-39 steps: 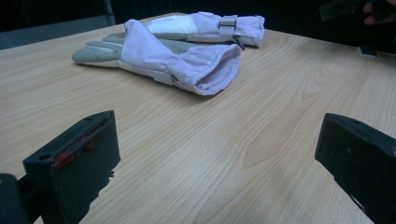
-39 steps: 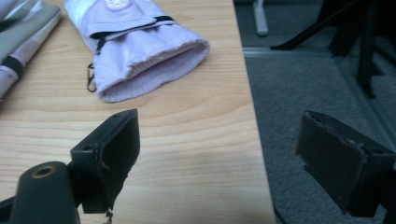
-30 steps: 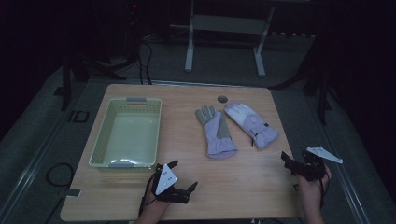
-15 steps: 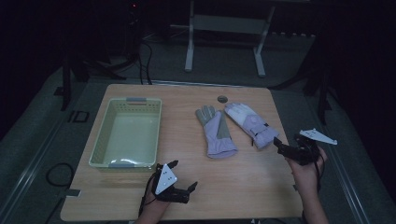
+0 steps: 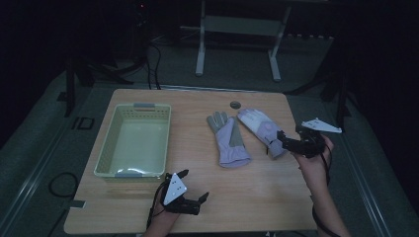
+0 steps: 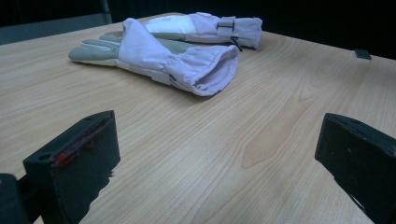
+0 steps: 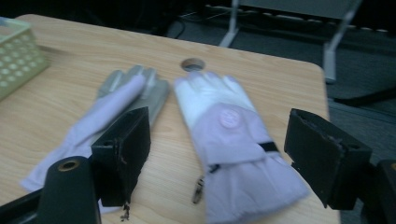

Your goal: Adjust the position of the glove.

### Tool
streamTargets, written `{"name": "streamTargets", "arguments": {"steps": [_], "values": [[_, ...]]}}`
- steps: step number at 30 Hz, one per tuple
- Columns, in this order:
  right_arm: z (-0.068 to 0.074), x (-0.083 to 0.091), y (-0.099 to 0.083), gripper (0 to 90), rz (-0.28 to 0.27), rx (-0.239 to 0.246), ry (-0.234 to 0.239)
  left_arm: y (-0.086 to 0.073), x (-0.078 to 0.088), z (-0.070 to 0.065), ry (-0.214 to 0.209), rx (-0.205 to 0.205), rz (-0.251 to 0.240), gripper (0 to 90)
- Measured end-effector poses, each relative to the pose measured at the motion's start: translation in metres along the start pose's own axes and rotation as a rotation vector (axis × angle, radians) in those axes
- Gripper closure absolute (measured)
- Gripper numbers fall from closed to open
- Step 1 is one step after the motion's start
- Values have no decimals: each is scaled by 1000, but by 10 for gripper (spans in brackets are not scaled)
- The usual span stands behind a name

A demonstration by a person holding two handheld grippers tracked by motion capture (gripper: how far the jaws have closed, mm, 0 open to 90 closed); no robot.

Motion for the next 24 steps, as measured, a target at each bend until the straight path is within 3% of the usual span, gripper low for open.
{"name": "streamTargets", "arguments": {"steps": [9,11,17,18,24], "values": [[15,-19,17,304,13,15,81,0,0,-1,7,-11,3,0],[24,-28,22,310,25,30,101,0,0,-1,5,-3,2,0],[32,-42,26,310,62,41,116,0,0,-1,4,-6,3,0],[38,-54,27,325,82,48,129,0,0,-1,4,-7,3,0],[46,-77,26,397,99,58,178,0,0,0,2,0,3,0]]}}
Point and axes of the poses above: each handheld gripper's, and its own axes: x roughly backward along the jaws, y roughly out of its top, z roughly to its left, the point moved 2 cm from there along -x, roughly forward along the jaws, and after that the axes turned 8 degrees about y, right-handed, at the moved point
